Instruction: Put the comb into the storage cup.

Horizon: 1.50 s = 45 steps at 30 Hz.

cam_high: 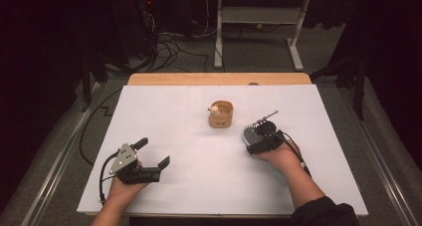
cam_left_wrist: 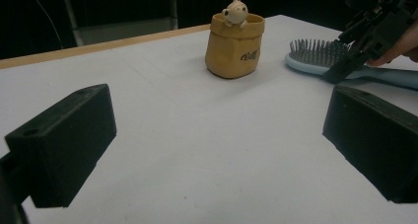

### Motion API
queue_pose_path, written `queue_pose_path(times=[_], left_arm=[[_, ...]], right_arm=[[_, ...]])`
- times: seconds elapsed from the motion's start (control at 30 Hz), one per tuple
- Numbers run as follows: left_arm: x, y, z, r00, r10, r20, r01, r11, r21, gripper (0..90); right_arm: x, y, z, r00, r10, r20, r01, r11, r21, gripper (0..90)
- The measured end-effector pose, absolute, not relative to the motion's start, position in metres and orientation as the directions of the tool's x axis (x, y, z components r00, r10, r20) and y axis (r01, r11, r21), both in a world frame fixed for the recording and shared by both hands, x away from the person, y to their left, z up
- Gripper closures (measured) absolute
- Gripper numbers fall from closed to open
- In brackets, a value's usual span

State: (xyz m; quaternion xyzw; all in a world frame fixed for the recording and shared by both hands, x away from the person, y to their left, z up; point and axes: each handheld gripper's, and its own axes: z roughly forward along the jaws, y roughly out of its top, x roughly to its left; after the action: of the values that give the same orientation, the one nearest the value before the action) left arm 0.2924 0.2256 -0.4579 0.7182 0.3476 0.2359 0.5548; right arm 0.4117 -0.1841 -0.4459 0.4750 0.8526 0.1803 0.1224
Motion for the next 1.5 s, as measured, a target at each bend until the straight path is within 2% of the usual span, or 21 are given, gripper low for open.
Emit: queue_pose_path(times=[0.53, 0.87, 1.13, 1.5], left_arm=[[0.294, 0.226, -0.459, 0.644, 0.764, -0.039, 0.236, -0.15, 0.96, 0.4], [0.293, 0.226, -0.458, 0.646, 0.763, -0.034, 0.234, -0.155, 0.96, 0.4], [0.293, 0.225, -0.458, 0.645, 0.764, -0.035, 0.236, -0.156, 0.959, 0.4], [0.293, 0.224, -0.459, 0.646, 0.763, -0.03, 0.236, -0.162, 0.958, 0.1]], right_arm=[[0.41, -0.184, -0.444, -0.51, 0.859, -0.045, 0.764, 0.477, 0.435, 20.6], [0.401, -0.198, -0.423, -0.503, 0.864, -0.02, 0.718, 0.43, 0.547, 20.7], [0.386, -0.209, -0.404, -0.507, 0.862, -0.028, 0.646, 0.401, 0.65, 20.8], [0.373, -0.213, -0.398, -0.52, 0.852, -0.061, 0.586, 0.407, 0.7, 20.8]])
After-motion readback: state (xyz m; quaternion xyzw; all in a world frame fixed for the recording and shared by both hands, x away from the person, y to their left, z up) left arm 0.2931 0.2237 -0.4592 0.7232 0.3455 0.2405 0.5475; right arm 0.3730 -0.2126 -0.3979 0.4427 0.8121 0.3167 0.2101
